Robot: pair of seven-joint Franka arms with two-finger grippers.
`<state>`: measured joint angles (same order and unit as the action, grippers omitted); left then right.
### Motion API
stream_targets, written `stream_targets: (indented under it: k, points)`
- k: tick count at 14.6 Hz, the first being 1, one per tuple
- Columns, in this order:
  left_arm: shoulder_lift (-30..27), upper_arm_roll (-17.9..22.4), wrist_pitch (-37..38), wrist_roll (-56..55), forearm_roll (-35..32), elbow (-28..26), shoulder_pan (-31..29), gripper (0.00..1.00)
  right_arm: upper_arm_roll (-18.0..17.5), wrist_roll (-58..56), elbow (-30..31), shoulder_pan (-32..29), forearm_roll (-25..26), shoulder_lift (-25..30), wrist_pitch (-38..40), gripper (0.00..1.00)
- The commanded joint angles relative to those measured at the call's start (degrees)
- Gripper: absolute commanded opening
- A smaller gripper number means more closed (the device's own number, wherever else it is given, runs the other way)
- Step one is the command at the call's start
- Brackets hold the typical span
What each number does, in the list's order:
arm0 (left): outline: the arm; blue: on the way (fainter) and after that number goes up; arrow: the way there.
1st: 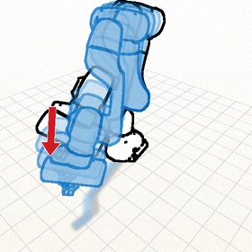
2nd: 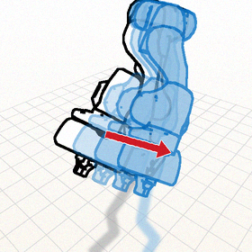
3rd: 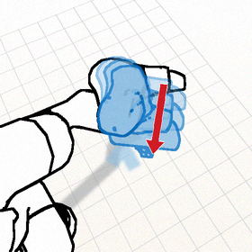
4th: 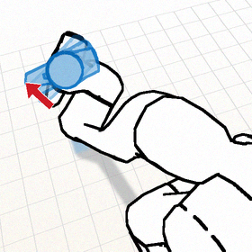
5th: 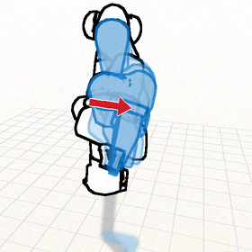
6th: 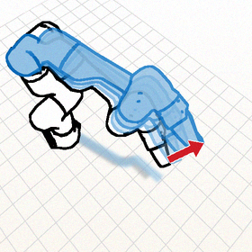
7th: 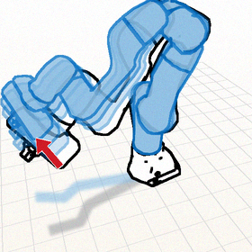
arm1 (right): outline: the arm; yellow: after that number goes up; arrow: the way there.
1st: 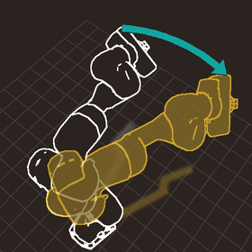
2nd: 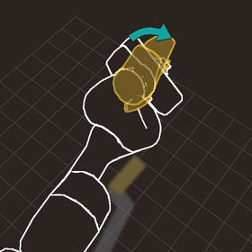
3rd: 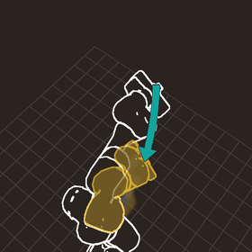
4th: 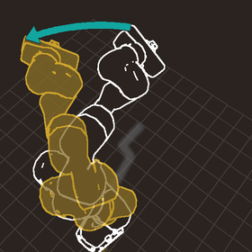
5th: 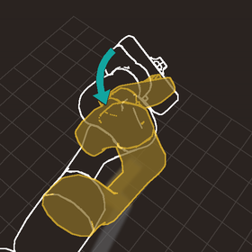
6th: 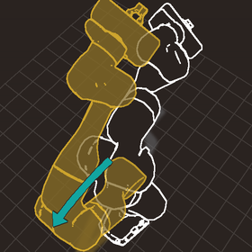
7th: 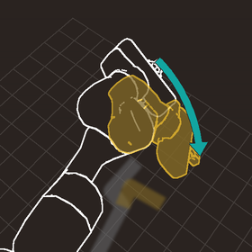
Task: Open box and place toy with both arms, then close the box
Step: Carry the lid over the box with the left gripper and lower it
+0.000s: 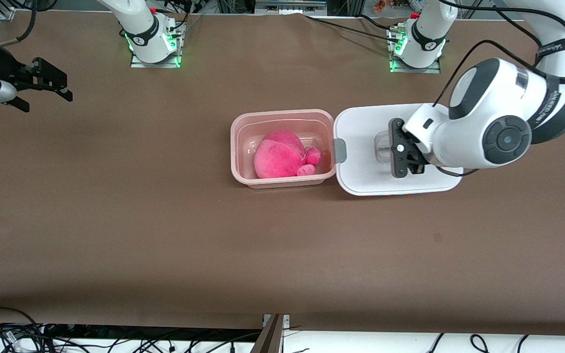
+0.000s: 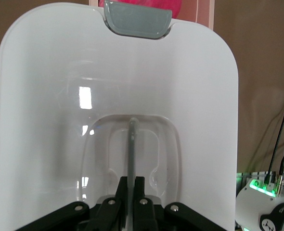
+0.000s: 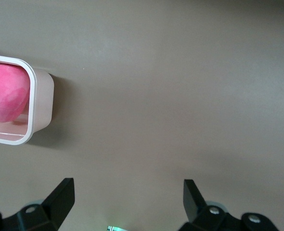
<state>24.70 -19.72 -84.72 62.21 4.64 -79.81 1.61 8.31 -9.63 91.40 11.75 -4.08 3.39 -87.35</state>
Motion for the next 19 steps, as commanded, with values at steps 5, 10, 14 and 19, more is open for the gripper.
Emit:
stream_targets:
  k: [5, 10, 14, 19]
  points:
    - [1.84, 0.29, -6.76, -3.32, 7.92, 0.53, 4.19, 0.0, -1.55, 1.02, 1.68, -1.21, 3.37, 1.18, -1.59, 1.0]
    - [2.63, 0.38, -10.99, -6.65, 8.02, 0.44, 8.05, 0.0, -1.28, 0.23, 0.53, -1.21, 3.91, 0.3, -2.21, 1.0]
    - [3.86, 0.38, -13.8, -7.97, 8.01, 0.35, 10.34, 0.0, -0.23, 0.05, 0.27, -1.29, 4.26, 0.21, -2.12, 1.0]
    - [5.26, 0.47, -17.93, -13.86, 7.22, 0.09, 14.47, 0.0, -0.32, 0.22, 0.27, -1.21, 5.93, 0.21, -2.12, 1.0]
